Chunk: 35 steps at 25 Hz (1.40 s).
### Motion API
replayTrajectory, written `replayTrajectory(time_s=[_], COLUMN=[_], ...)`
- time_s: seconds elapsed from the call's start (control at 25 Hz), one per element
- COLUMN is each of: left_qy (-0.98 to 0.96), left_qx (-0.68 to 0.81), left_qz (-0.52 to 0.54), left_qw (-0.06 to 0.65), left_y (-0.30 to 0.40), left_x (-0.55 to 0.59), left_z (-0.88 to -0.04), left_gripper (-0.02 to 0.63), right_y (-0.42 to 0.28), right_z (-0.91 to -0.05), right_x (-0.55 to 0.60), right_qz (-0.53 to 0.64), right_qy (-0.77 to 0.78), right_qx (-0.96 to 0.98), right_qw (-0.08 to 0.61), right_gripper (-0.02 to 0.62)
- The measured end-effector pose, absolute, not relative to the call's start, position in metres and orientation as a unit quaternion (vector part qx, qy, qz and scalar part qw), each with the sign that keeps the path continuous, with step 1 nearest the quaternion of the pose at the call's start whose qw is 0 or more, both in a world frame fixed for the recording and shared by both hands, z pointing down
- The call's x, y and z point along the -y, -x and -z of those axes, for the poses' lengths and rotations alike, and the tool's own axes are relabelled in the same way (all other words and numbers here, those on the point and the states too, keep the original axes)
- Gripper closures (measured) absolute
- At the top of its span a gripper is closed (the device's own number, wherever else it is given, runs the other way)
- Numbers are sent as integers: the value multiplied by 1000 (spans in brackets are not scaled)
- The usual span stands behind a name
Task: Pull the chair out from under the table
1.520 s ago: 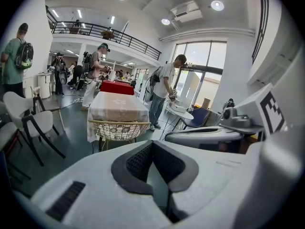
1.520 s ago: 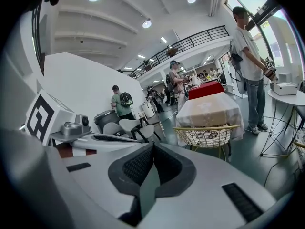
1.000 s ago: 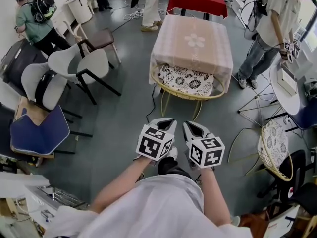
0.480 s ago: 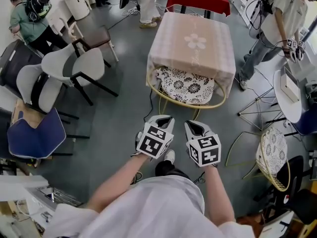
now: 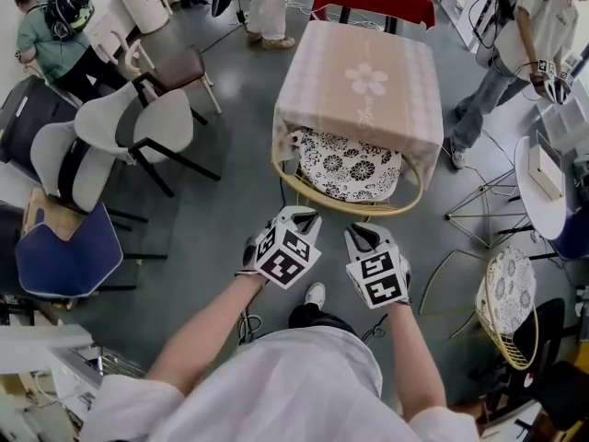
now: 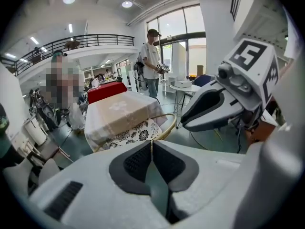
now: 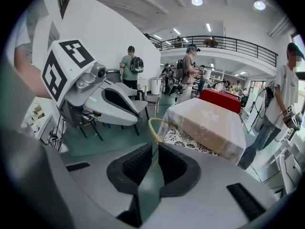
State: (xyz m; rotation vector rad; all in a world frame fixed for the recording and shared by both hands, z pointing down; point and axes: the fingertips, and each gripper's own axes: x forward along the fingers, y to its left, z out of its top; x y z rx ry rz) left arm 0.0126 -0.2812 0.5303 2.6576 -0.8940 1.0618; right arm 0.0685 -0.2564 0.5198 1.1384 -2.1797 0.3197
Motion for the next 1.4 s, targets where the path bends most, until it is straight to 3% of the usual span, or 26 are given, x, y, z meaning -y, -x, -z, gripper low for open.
replayTrajectory(time_s=[0.28,0.4,0.68,1.4], left_qy=[-882,-880,-864,-812], left_qx=[262,245,188,69], left_qz=[-390,-406,-466,-551], left_qw=[28,17,-39,-180], left_y=[-21,-21,-18,-17], left_x=[301,309,322,351], left_z=[-551,-562,-591,-644], left_gripper=[598,553,506,500], right_y=[-80,-80,-86,-94], right_z=[-534,-543,-564,-626], right_x=[278,285,301,318], right_qz=[-97,-93,-70,6], right_qy=[-408,-393,-361,-247], right_qx=[832,832,831,807], right_qw=[363,380,418,535], right_gripper=[586,500,492,488])
